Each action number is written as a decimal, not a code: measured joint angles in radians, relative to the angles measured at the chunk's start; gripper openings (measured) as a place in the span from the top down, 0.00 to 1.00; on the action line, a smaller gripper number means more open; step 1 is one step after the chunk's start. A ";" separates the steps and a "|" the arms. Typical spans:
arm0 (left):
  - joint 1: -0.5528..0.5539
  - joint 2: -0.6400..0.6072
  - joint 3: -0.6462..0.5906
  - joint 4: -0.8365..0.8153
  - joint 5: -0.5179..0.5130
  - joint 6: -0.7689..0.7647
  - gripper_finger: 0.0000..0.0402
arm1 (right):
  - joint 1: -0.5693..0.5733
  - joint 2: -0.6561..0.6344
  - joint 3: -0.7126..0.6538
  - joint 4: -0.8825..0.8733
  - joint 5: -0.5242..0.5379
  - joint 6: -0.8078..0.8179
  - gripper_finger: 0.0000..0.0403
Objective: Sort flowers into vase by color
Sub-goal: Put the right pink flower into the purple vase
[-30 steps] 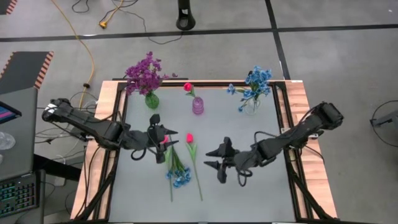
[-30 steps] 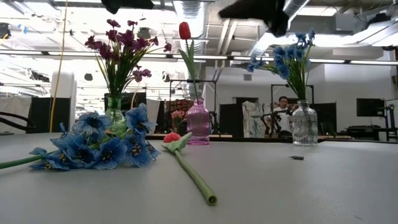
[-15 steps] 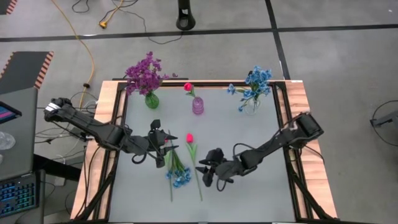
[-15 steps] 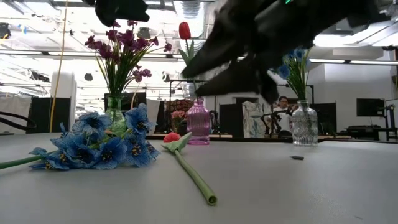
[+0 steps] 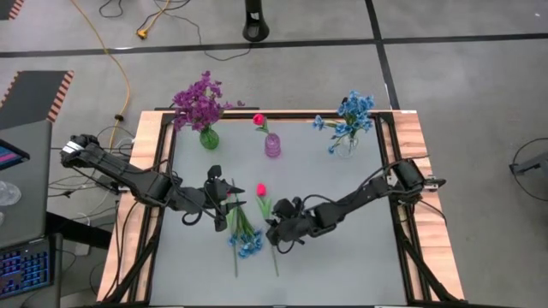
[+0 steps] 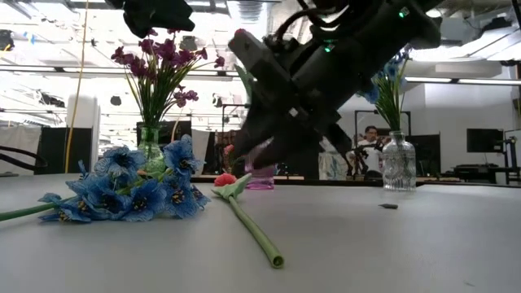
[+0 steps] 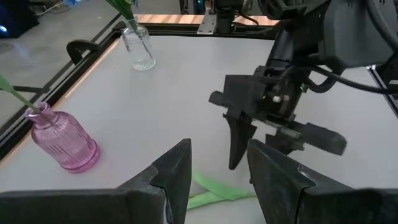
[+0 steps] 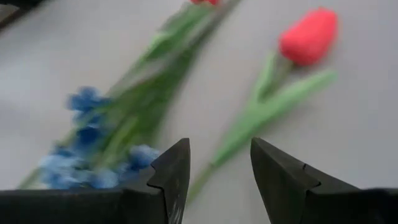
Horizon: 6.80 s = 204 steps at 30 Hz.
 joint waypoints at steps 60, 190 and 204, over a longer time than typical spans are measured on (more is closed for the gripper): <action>0.000 -0.037 0.001 0.004 0.004 -0.003 0.64 | -0.058 0.066 0.012 0.065 -0.069 -0.038 0.94; 0.152 0.295 0.001 0.916 0.254 0.260 0.90 | -0.006 -0.358 -0.460 1.205 -0.055 -1.030 0.92; 0.152 0.295 0.001 0.913 0.252 0.267 0.99 | -0.006 -0.358 -0.460 1.205 -0.054 -1.028 0.77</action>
